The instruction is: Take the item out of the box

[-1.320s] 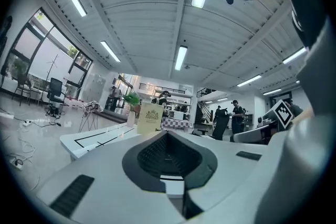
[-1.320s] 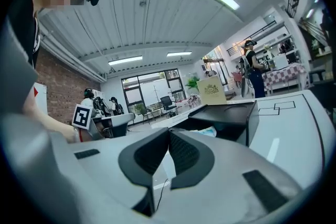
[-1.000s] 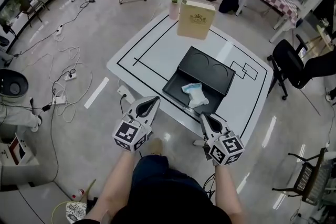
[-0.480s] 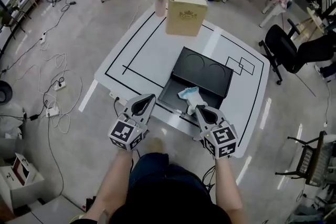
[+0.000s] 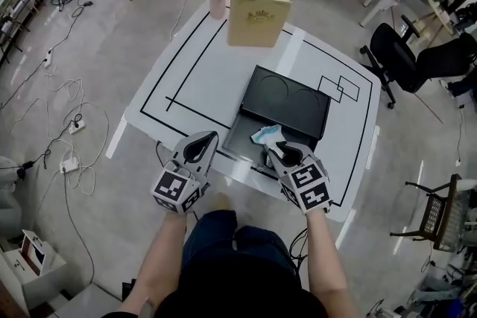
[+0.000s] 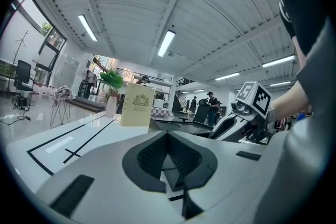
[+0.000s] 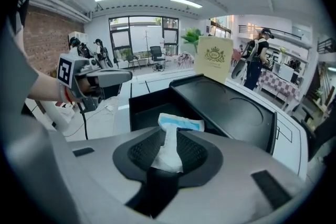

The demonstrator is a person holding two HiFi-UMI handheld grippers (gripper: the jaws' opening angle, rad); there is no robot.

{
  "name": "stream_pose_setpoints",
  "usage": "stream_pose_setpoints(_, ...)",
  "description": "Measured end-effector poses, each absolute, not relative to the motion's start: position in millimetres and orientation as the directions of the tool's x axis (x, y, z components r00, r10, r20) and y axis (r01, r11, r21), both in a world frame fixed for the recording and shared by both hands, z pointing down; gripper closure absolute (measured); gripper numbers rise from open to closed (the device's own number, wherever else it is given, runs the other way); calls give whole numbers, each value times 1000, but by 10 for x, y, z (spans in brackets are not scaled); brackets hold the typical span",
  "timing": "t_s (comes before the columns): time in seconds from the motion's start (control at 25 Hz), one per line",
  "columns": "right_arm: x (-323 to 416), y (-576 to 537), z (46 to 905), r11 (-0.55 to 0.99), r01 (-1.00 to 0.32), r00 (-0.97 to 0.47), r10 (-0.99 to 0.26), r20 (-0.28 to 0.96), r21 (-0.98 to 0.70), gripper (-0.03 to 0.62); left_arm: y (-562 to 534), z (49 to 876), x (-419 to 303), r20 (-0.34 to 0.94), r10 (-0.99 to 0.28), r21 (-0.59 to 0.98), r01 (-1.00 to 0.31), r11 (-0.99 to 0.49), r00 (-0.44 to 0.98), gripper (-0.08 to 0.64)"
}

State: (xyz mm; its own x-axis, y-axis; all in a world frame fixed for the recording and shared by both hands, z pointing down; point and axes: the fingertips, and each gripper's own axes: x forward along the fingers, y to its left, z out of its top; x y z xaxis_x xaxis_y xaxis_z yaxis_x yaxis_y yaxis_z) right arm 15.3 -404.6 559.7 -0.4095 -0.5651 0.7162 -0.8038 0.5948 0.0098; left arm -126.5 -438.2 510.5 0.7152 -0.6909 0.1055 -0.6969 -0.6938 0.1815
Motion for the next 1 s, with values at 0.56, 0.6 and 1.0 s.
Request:
stream_pose_setpoints(0.56,77,-4157,5940,668,-741,-305,-428,851,71,495,-4519,5188,-1441,98,-714,221,-715,-663,693,548)
stream_pose_setpoints(0.6,80,-4158,5956,672,-736,-291,-422,859,81,495,-4524,5191,-1451,97,-716,222,-717,-661,691,548)
stream_pose_setpoints(1.0,76,-4213,6046,686,-714,-228,-413,882,137,529,-4535,5236,-1506,101,-726,233,-725,-648,680,548)
